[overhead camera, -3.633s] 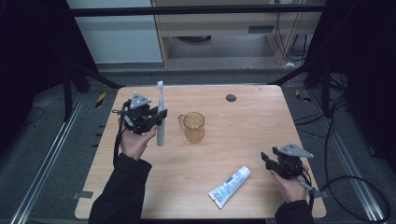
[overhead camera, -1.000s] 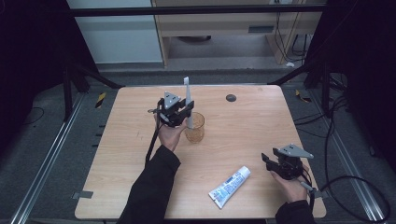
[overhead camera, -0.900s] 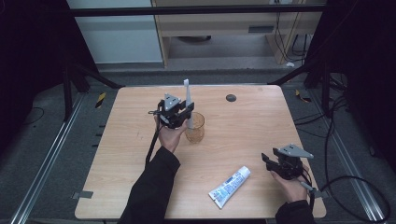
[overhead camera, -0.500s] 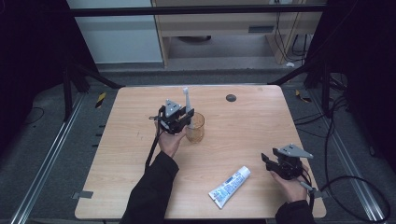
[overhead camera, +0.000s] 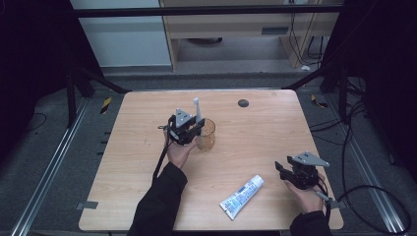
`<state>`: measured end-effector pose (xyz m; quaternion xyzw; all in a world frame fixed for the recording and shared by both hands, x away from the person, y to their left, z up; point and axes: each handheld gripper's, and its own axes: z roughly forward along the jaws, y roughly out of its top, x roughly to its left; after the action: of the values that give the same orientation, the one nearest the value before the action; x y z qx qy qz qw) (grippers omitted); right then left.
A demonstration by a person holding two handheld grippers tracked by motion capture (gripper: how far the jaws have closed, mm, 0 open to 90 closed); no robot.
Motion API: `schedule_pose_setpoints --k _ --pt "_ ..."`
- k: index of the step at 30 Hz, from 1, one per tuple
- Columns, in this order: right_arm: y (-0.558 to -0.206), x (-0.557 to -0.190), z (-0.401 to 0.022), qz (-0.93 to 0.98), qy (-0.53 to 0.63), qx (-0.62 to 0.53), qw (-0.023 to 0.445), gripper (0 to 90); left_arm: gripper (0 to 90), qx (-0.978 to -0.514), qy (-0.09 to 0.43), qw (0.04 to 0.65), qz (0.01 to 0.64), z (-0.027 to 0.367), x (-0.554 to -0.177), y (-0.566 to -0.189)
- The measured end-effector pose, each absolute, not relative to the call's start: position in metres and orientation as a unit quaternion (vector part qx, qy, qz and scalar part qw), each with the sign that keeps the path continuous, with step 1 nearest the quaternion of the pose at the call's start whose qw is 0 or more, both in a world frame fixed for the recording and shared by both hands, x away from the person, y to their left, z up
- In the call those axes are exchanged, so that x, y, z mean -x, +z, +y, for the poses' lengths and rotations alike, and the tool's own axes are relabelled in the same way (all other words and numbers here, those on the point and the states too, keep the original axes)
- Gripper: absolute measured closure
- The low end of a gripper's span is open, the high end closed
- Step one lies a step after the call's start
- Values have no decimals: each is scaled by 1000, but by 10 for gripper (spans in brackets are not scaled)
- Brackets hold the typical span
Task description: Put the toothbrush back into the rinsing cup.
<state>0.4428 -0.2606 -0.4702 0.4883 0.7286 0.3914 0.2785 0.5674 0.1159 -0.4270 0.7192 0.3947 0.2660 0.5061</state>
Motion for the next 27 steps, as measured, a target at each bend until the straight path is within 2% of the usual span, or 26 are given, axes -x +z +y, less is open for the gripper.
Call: schedule_pose_setpoints --k 27 --pt "-469 -443 -259 729 392 -487 280 462 545 -734 267 497 378 121 -554 -430"
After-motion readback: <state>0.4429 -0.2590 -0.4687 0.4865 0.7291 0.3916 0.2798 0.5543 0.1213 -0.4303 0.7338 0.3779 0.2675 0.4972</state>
